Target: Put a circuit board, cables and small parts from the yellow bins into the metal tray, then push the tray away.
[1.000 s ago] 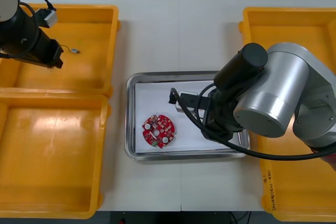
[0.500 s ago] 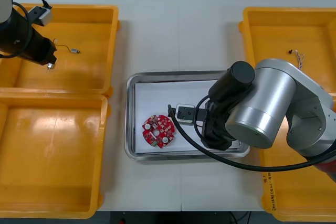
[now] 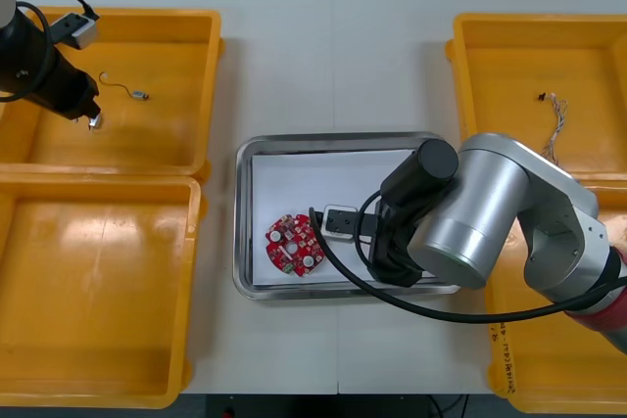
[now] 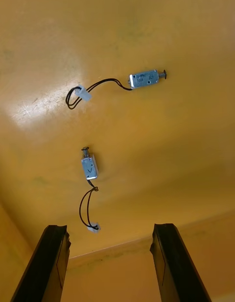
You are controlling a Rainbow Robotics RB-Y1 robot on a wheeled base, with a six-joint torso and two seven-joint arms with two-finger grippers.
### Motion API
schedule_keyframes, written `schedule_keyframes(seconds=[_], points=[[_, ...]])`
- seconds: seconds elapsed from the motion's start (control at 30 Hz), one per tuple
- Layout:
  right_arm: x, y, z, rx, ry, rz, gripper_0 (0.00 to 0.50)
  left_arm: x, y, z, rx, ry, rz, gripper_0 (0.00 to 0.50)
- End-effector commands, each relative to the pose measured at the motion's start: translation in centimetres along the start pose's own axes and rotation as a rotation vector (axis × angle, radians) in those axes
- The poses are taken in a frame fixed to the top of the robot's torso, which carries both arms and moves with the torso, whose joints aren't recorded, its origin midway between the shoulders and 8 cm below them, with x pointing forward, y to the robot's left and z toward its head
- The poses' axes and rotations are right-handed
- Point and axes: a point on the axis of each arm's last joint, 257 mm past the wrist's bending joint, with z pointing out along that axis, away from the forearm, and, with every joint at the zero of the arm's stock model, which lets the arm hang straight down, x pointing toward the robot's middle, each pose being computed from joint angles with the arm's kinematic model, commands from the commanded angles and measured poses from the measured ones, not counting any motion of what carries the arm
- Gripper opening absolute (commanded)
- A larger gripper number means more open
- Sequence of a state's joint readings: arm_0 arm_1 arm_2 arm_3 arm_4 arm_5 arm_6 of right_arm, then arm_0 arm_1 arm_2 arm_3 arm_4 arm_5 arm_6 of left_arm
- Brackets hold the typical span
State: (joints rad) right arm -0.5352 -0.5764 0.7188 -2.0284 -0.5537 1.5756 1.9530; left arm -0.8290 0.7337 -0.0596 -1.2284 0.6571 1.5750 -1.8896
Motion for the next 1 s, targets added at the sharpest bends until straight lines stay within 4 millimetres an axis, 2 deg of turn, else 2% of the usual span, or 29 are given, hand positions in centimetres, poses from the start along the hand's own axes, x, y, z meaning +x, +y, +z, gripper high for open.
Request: schedule_keyframes(seconds=[0.03,0.17,0.2,0.23,0.3,0.33,0.37,0.43,0.47,0.53,0.8,1.0], points=[[1.0,1.2,0.7,-0.019,0.014,-0.043,0.000,-2.9,3.1,-3.0,-0.038,-0.079,-0.025,0.500],[1.2,1.3,0.8,-0.020,0.017,-0.033,0.000,-2.7,3.4,-2.6,-0.037,-0.074,-0.028,0.500],[1.2,1.4,0.8,-0.021,0.016,-0.030,0.016,-2.8,3.4,-2.5,-0.038,-0.076,-0.027,0.500],[1.2,1.4,0.8,-0.020,0.015,-0.028,0.062,-2.7,3.5,-2.5,-0.041,-0.075,-0.027,0.500],[1.2,1.3,0.8,-0.018,0.016,-0.025,0.105,-2.7,3.3,-2.3,-0.037,-0.071,-0.028,0.500],[1.0,1.4,0.8,-0.018,0.012,-0.025,0.194,-2.7,3.2,-2.2,-0.036,-0.071,-0.028,0.500],[1.0,1.2,0.8,-0.012,0.011,-0.025,0.327,-2.7,3.3,-2.0,-0.039,-0.072,-0.029,0.500],[0.9,1.2,0.8,-0.011,0.007,-0.024,0.405,-2.8,3.1,-1.6,-0.035,-0.076,-0.033,0.500],[0.9,1.2,0.8,-0.011,0.007,-0.024,0.418,-2.9,3.1,-1.4,-0.036,-0.078,-0.035,0.500],[0.8,1.1,0.8,-0.008,0.006,-0.021,0.497,-2.9,2.9,-0.7,-0.030,-0.082,-0.041,0.500],[0.6,0.6,0.6,0.003,-0.001,-0.011,0.500,-3.0,2.1,0.8,-0.022,-0.080,-0.043,0.500],[-0.2,-0.9,-0.6,0.011,-0.032,0.021,0.500,-3.2,1.3,2.2,-0.029,-0.081,-0.024,0.500]])
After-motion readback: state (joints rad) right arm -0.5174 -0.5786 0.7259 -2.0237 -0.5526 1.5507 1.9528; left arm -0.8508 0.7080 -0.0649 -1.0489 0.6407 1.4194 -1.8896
